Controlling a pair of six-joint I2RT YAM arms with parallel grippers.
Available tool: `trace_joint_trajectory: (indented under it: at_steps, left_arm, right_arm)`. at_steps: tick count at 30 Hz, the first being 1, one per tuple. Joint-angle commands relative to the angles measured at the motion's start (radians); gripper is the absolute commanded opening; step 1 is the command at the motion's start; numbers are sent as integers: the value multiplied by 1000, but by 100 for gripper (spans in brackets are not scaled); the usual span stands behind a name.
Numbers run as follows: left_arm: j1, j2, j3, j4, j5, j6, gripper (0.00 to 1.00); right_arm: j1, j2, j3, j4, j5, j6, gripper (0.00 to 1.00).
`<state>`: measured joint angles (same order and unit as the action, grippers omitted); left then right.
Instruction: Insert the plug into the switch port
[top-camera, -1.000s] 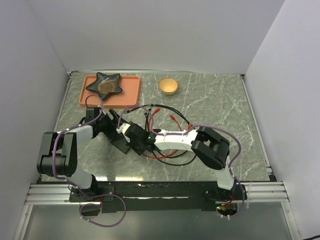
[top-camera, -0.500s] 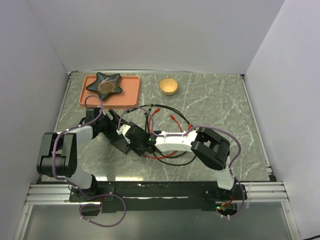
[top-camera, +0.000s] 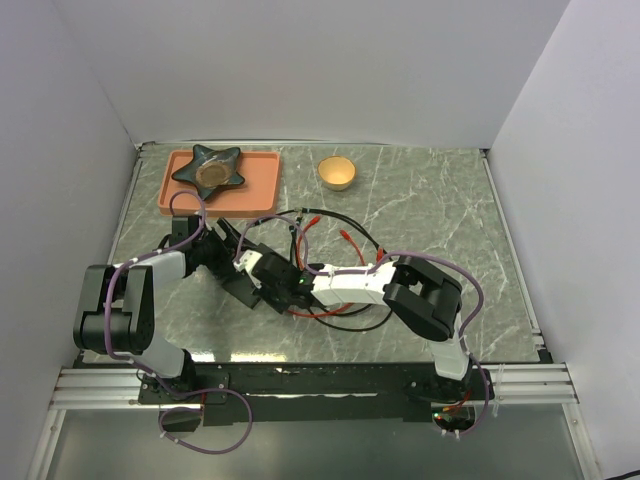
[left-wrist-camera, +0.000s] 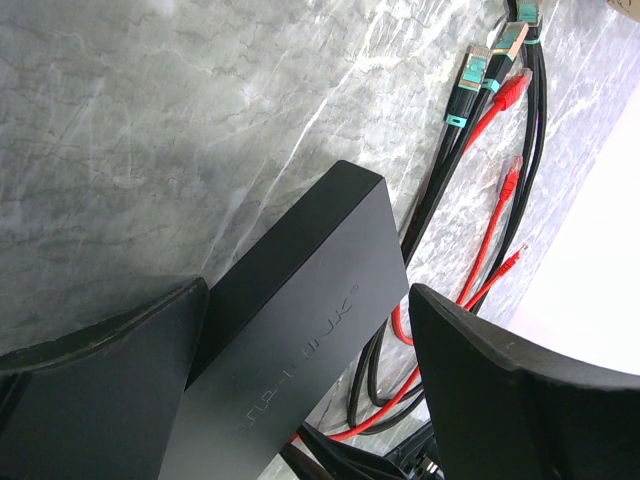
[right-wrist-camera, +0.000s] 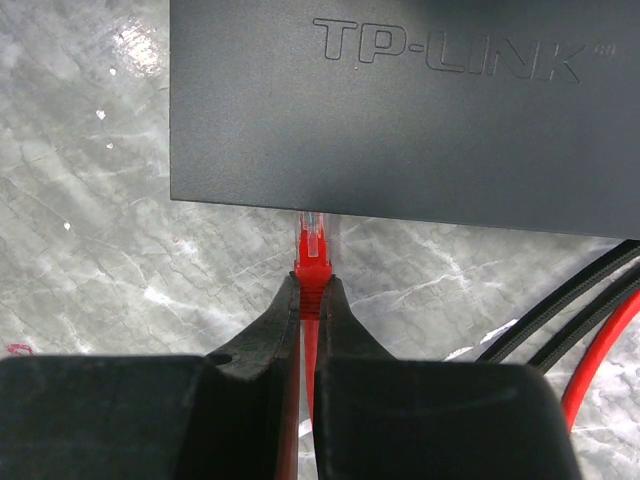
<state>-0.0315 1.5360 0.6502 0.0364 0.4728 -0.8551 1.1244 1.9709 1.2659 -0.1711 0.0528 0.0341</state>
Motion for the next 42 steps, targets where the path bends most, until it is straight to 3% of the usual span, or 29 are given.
trace_joint_trajectory:
  at_steps: [1,18,27,42]
  left_arm:
    - [-7,30,-24,-118,-39,22,90]
    - [-7,58,-35,-99,-42,22,90]
    - [-7,39,-40,-102,-33,24,91]
    - [-7,-28,-73,-98,-10,14,88]
  right_arm:
    - [9,-44,41,35,38,0,0]
    - [14,-104,1,107,-45,-17,0]
    - [15,5,105,-5,62,24,0]
    - [14,71,170,-19,77,58,0]
